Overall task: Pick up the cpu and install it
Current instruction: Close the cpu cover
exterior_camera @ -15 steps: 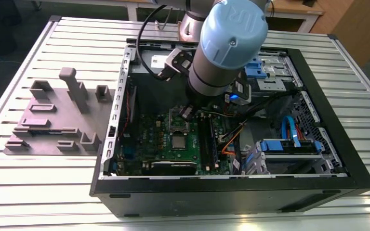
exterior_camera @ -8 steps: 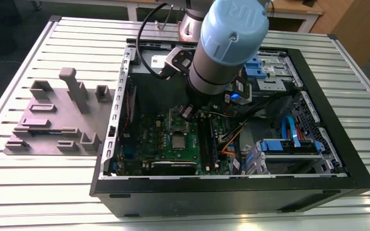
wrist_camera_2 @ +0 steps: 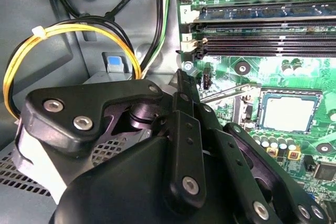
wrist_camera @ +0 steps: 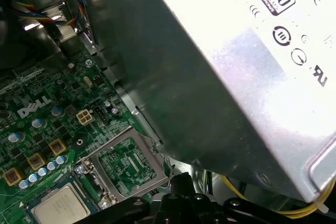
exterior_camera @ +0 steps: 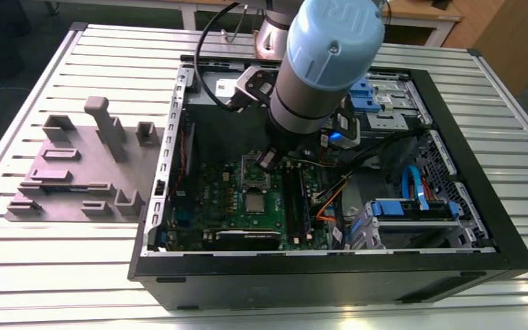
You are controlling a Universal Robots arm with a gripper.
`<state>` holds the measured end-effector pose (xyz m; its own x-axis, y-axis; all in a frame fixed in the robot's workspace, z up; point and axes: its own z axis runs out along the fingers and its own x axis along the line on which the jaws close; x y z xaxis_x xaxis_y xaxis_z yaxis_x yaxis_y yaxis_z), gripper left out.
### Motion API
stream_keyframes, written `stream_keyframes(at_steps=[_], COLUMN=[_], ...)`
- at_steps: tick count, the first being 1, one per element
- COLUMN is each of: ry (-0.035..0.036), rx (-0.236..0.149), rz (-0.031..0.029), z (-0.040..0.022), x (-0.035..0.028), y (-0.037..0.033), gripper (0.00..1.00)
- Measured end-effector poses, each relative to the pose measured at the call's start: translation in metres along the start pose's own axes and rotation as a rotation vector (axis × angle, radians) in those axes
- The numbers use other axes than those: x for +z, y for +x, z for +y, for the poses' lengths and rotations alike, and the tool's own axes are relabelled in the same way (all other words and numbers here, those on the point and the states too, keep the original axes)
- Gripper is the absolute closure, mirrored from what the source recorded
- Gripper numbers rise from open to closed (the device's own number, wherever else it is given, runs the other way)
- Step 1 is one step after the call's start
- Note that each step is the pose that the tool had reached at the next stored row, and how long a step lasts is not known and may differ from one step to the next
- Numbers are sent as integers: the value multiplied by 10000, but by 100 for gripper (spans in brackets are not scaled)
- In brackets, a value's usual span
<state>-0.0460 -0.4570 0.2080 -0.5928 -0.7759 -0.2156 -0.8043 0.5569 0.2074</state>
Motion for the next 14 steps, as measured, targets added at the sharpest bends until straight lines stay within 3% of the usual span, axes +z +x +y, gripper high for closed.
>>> stream_keyframes(at_steps=[9, 14], ry=[11, 43], rx=[2, 4], rz=[17, 65], z=[15, 26], x=[-45, -56], y=[-7, -2], gripper=[89, 89])
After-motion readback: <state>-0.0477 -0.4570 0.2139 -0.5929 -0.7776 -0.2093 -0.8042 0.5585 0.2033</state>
